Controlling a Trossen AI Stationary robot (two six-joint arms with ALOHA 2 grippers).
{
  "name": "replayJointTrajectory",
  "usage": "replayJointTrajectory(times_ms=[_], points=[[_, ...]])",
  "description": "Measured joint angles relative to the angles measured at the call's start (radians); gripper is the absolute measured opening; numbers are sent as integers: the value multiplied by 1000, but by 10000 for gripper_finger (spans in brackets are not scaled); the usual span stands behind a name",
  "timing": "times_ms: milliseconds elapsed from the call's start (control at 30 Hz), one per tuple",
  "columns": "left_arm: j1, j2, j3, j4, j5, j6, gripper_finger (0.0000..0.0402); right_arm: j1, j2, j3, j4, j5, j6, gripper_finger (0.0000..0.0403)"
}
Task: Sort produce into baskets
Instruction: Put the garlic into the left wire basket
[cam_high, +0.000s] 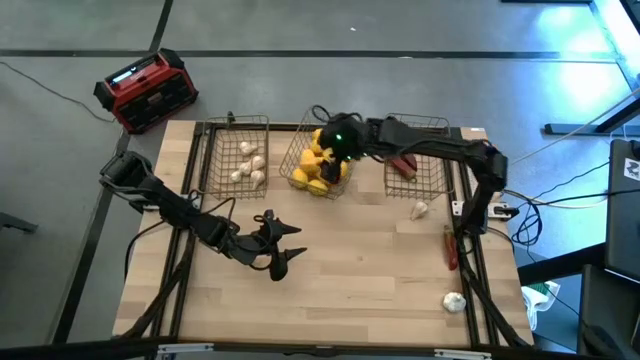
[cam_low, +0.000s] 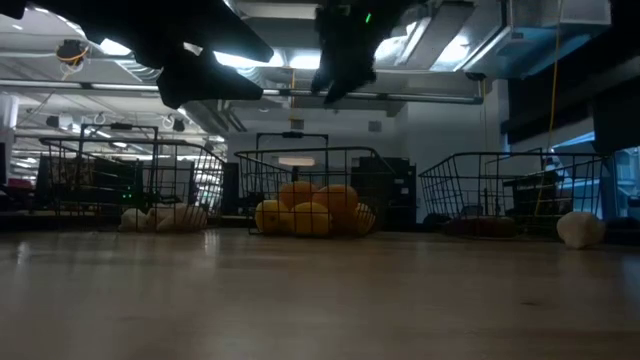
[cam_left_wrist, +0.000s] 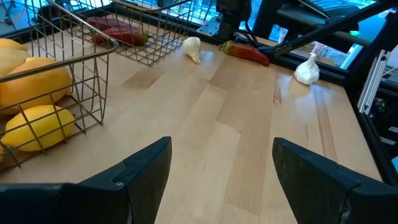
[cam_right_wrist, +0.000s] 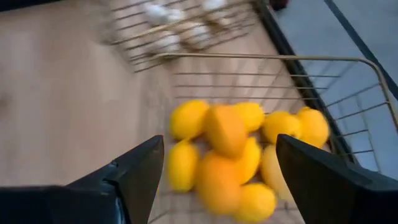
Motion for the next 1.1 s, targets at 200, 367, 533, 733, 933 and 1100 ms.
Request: replayJointTrajectory(times_ms=[200,367,533,733,933,1100], points=[[0,0,0,0,0,-1,276,148,-104,4,-150,0,17,305],[0,0,0,0,0,-2,276,309,-150,4,-307,1,69,305],[0,0,0,0,0,-2,276,489,-158,4,-472,1,178,305],[0,0,0,2,-1,-2,276,698,-157,-55,-502,68,331,305],[0,0,0,4,-2,-2,276,846,-158,-164,-499,116,525,305],[0,0,0,14,-3,-12,276,915,-158,-263,-519,84,668,305]])
